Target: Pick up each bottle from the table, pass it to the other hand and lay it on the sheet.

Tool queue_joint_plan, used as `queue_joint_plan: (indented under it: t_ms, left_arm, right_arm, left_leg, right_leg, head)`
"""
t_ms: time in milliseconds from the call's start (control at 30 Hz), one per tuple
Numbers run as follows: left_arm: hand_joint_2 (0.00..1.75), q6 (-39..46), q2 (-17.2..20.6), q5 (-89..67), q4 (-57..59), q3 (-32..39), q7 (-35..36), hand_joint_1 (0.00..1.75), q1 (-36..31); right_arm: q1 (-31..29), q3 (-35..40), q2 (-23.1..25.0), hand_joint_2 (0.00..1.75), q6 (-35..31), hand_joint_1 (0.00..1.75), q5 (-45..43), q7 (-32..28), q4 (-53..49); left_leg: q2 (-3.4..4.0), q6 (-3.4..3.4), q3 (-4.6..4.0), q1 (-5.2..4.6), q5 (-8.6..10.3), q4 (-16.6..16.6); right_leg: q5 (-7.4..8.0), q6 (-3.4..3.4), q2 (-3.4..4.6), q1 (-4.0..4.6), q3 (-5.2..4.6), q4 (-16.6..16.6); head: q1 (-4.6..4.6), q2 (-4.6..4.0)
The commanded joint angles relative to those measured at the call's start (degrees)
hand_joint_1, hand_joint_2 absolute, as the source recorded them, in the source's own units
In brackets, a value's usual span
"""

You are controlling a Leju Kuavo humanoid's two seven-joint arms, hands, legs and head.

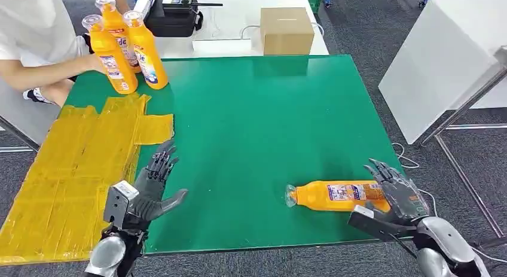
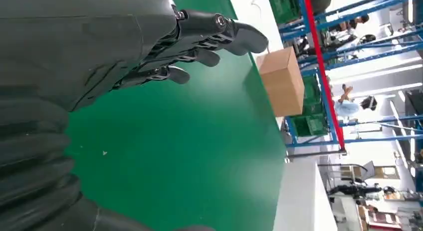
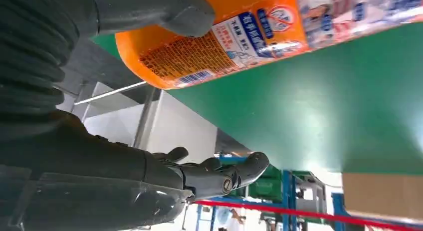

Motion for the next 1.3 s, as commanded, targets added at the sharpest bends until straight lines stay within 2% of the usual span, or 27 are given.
queue_joint_plan:
  t_ms: [33, 100, 167, 533, 667, 700, 733, 767, 800, 1067, 1200, 1300]
  left_arm:
    - [1.75, -0.10, 0.34, 0.50, 5.85, -1.93, 0.32, 0.00, -3.56]
    - [1.75, 1.32, -0.33, -0.52, 6.53, -2.49, 0.18, 0.00, -4.69]
    - [1.75, 2.10, -0.60, -0.65, 6.55, -2.80, 0.23, 0.00, -5.11]
    - [1.75, 6.01, -0.44, -1.39, 7.35, -5.24, -1.09, 0.00, -6.74]
    - [1.75, 6.13, -0.57, -0.86, 8.81, -5.70, -1.24, 0.00, -7.49]
    - [1.75, 6.13, -0.56, -0.78, 9.00, -5.75, -1.25, 0.00, -7.54]
    - [1.75, 6.14, -0.57, -0.74, 9.08, -5.82, -1.26, 0.00, -7.56]
    - [1.75, 6.14, -0.62, -0.67, 9.28, -5.88, -1.27, 0.00, -7.65]
    - [1.75, 6.15, -0.62, -0.64, 9.31, -5.89, -1.27, 0.00, -7.65]
    - [1.75, 6.16, -0.59, -0.43, 9.50, -5.99, -1.26, 0.00, -7.75]
    - [1.75, 6.09, -0.71, -0.35, 9.34, -5.95, -1.24, 0.00, -7.56]
    - [1.75, 6.09, -0.71, -0.35, 9.27, -5.94, -1.24, 0.00, -7.52]
  right_arm:
    - [-8.49, 6.17, 2.64, 1.75, 0.59, 0.00, 1.63, 0.29, 13.55]
    - [-11.72, 9.65, 3.07, 1.75, 1.86, 0.00, 2.97, 0.50, 17.65]
    - [-13.09, 11.05, 2.64, 1.75, 2.06, 0.00, 3.00, 0.47, 19.85]
    - [-16.75, 17.58, -2.37, 1.75, 6.78, 0.00, 0.78, -0.01, 27.50]
    - [-19.72, 19.95, -1.44, 1.75, 6.97, 0.00, 1.63, 0.27, 32.27]
    - [-20.03, 20.27, -1.10, 1.75, 6.76, 0.24, 1.89, 0.42, 32.91]
    - [-20.31, 20.71, -0.69, 1.75, 6.61, 1.12, 2.15, 0.47, 33.66]
    - [-20.46, 21.23, -0.51, 1.75, 6.36, 1.64, 2.49, 0.57, 34.27]
    - [-20.55, 21.36, -0.50, 1.75, 6.29, 1.75, 2.56, 0.58, 34.44]
    - [-20.81, 22.07, -0.56, 1.75, 5.86, 1.75, 2.83, 0.67, 35.01]
    - [-20.70, 21.21, 1.39, 1.75, 2.35, 1.75, 3.30, 1.33, 35.07]
    - [-20.75, 21.32, 1.70, 1.75, 2.21, 1.75, 3.43, 1.49, 34.99]
  left_leg:
    - [0.10, -0.08, 0.19, 0.08, -0.03, -0.08]
    - [0.20, -0.20, 0.52, 0.14, -0.08, -0.20]
    - [0.14, -0.12, 0.29, 0.10, -0.03, -0.12]
    - [-0.08, -0.04, 0.19, 0.06, 0.01, -0.05]
    - [-0.05, -0.09, 0.37, 0.09, -0.01, -0.11]
    - [-0.05, -0.06, 0.31, 0.08, 0.01, -0.08]
    - [-0.02, -0.06, 0.37, 0.09, 0.01, -0.08]
    - [-0.05, -0.04, 0.33, 0.08, 0.02, -0.06]
    - [-0.05, -0.04, 0.33, 0.08, 0.02, -0.05]
    - [0.02, -0.05, 0.59, 0.08, 0.00, -0.07]
    - [0.05, -0.12, 0.74, 0.11, 0.04, -0.13]
    - [0.16, -0.04, 0.71, 0.08, 0.00, -0.05]
  right_leg:
    - [0.03, -0.05, 0.05, 0.09, 0.20, -0.14]
    - [0.01, -0.11, 0.08, 0.15, 0.52, -0.29]
    - [0.04, -0.07, 0.07, 0.11, 0.29, -0.18]
    - [-0.01, -0.03, -0.13, 0.07, 0.24, -0.11]
    - [0.00, -0.06, -0.12, 0.10, 0.44, -0.21]
    - [0.02, -0.04, -0.10, 0.09, 0.37, -0.18]
    - [0.02, -0.05, -0.08, 0.10, 0.42, -0.18]
    - [0.03, -0.04, -0.09, 0.09, 0.40, -0.16]
    - [0.02, -0.04, -0.09, 0.09, 0.40, -0.15]
    - [0.03, -0.05, -0.06, 0.11, 0.59, -0.17]
    - [0.06, -0.07, -0.16, 0.13, 0.74, -0.26]
    - [0.05, -0.04, -0.01, 0.10, 0.69, -0.15]
  head:
    - [-0.02, 0.00]
    - [-0.02, 0.00]
    - [0.00, 0.00]
    - [-0.02, 0.00]
    - [-0.02, 0.00]
    - [0.00, 0.00]
    - [-0.02, 0.00]
    - [0.00, 0.00]
    - [0.02, 0.00]
    - [0.00, 0.00]
    - [0.00, 0.00]
    - [0.00, 0.00]
